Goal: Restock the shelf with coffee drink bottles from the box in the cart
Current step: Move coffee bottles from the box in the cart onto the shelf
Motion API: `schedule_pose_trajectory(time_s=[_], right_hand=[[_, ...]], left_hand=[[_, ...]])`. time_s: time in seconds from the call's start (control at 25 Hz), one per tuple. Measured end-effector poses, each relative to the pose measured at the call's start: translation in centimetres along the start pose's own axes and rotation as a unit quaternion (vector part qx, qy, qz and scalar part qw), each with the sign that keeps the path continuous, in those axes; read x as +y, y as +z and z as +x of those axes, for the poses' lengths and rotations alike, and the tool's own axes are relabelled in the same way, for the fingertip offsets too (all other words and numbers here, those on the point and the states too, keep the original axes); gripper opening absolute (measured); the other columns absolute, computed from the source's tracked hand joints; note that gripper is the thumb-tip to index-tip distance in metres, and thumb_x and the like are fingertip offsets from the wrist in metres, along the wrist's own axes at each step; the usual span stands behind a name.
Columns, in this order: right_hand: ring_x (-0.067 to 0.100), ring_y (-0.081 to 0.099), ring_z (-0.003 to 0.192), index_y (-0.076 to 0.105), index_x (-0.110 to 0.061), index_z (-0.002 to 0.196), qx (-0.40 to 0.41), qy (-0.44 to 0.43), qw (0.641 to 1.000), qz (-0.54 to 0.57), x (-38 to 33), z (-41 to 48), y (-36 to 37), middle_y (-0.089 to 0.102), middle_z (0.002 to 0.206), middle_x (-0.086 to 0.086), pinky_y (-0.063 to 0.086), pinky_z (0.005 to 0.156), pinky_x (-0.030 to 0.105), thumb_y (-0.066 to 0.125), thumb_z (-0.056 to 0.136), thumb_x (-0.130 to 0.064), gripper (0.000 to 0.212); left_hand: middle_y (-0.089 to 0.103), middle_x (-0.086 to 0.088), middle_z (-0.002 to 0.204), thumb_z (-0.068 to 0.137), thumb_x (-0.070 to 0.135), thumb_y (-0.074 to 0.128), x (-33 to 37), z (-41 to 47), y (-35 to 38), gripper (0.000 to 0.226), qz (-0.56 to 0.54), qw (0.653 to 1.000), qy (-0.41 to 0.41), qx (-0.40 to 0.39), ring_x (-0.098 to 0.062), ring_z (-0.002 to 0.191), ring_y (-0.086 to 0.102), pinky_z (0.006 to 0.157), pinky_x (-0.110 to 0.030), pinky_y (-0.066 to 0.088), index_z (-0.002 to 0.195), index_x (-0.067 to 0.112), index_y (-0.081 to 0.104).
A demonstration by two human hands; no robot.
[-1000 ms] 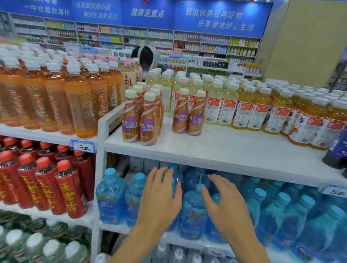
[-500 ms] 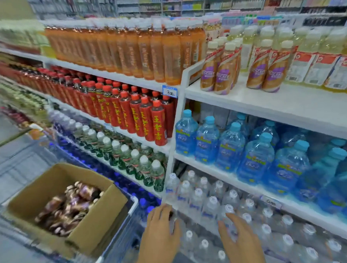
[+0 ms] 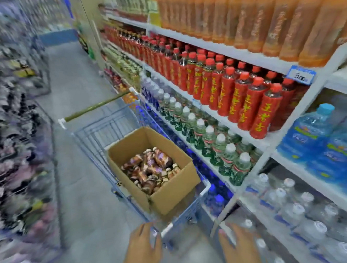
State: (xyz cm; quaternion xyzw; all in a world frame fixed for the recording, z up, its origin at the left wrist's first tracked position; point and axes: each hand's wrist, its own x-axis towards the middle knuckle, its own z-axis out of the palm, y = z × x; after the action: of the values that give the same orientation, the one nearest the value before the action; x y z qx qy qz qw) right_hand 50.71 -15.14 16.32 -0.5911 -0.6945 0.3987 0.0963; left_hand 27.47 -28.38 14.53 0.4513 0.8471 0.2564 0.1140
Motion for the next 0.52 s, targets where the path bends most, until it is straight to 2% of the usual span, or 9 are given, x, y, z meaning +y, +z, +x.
schedule_pose_trajectory(time_s=[0.08,0.12,0.2,0.28,0.36,0.52], right_hand=[[0.024,0.058,0.126,0.062,-0.016,0.133,0.002,0.017,1.000,-0.006,-3.3,2.4,3.6,0.065,0.131,0.007,0.040,0.097,0.027,0.068,0.094,-0.031,0.042],[0.025,0.060,0.124,0.065,-0.017,0.131,0.003,0.027,1.000,-0.004,-4.9,3.5,5.4,0.067,0.130,0.006,0.041,0.097,0.029,0.071,0.092,-0.031,0.042],[0.022,0.057,0.127,0.062,-0.020,0.135,-0.008,0.037,0.999,-0.022,-8.4,5.7,8.1,0.064,0.134,0.000,0.040,0.103,0.031,0.068,0.094,-0.036,0.044],[0.019,0.056,0.126,0.060,-0.021,0.134,-0.022,0.019,0.999,-0.042,-11.6,8.7,10.4,0.063,0.129,-0.005,0.041,0.100,0.030,0.064,0.097,-0.037,0.040],[0.017,0.056,0.123,0.060,-0.021,0.133,-0.017,0.013,0.998,-0.051,-14.5,11.2,12.1,0.061,0.127,-0.007,0.044,0.098,0.031,0.061,0.099,-0.037,0.038],[0.023,0.060,0.112,0.058,-0.022,0.132,-0.035,0.029,0.995,-0.091,-18.7,16.2,14.9,0.064,0.124,0.001,0.050,0.094,0.041,0.056,0.100,-0.037,0.035]], left_hand=[[0.071,-0.003,0.105,0.082,0.045,0.053,-3.0,2.7,-0.9,0.041,-0.012,0.996,-0.085,-0.026,-0.025,0.095,0.070,0.082,-0.029,0.053,0.111,0.021,0.069],[0.068,-0.003,0.117,0.088,0.043,0.056,-4.3,4.1,-1.4,0.041,-0.015,0.992,-0.123,-0.038,-0.026,0.108,0.065,0.091,-0.031,0.051,0.119,0.019,0.067],[0.059,-0.001,0.134,0.096,0.037,0.058,-7.3,7.5,-2.2,0.042,-0.021,0.986,-0.151,-0.063,-0.023,0.124,0.054,0.103,-0.033,0.044,0.134,0.018,0.058],[0.053,0.001,0.142,0.099,0.037,0.054,-10.2,11.6,-2.5,0.046,-0.030,0.985,-0.153,-0.068,-0.020,0.132,0.046,0.111,-0.033,0.038,0.141,0.018,0.052],[0.050,0.002,0.144,0.101,0.038,0.052,-12.2,15.5,-2.8,0.048,-0.039,0.984,-0.152,-0.082,-0.019,0.136,0.042,0.113,-0.033,0.036,0.144,0.017,0.048],[0.058,-0.004,0.128,0.099,0.029,0.054,-15.0,23.2,-1.8,0.041,-0.048,0.985,-0.112,-0.123,-0.027,0.125,0.050,0.102,-0.036,0.044,0.136,0.013,0.054]])
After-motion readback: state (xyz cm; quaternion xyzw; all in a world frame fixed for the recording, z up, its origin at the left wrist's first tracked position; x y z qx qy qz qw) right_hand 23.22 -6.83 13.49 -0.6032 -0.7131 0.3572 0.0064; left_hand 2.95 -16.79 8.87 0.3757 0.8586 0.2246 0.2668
